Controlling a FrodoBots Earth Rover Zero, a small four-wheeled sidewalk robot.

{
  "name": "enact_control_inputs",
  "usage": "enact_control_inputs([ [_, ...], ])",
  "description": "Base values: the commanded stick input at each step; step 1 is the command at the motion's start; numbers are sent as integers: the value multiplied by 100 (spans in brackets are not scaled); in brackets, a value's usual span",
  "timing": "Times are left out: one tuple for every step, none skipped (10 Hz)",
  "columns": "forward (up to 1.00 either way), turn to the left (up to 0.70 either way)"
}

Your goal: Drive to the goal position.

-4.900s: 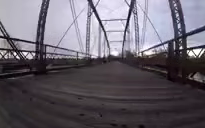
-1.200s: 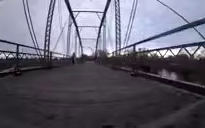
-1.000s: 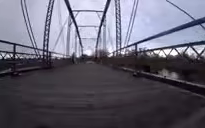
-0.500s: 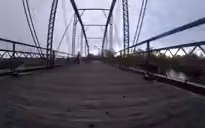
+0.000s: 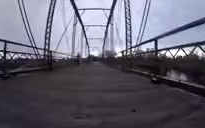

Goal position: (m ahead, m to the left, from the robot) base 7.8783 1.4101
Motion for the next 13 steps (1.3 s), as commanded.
enact_control_inputs([
  [100, 0],
  [100, 0],
  [100, 0],
  [100, 0],
  [100, 0],
  [100, 0],
  [100, 0],
  [100, 0],
  [100, 0],
  [100, 0],
  [100, 0],
  [100, 0],
  [100, 0],
])
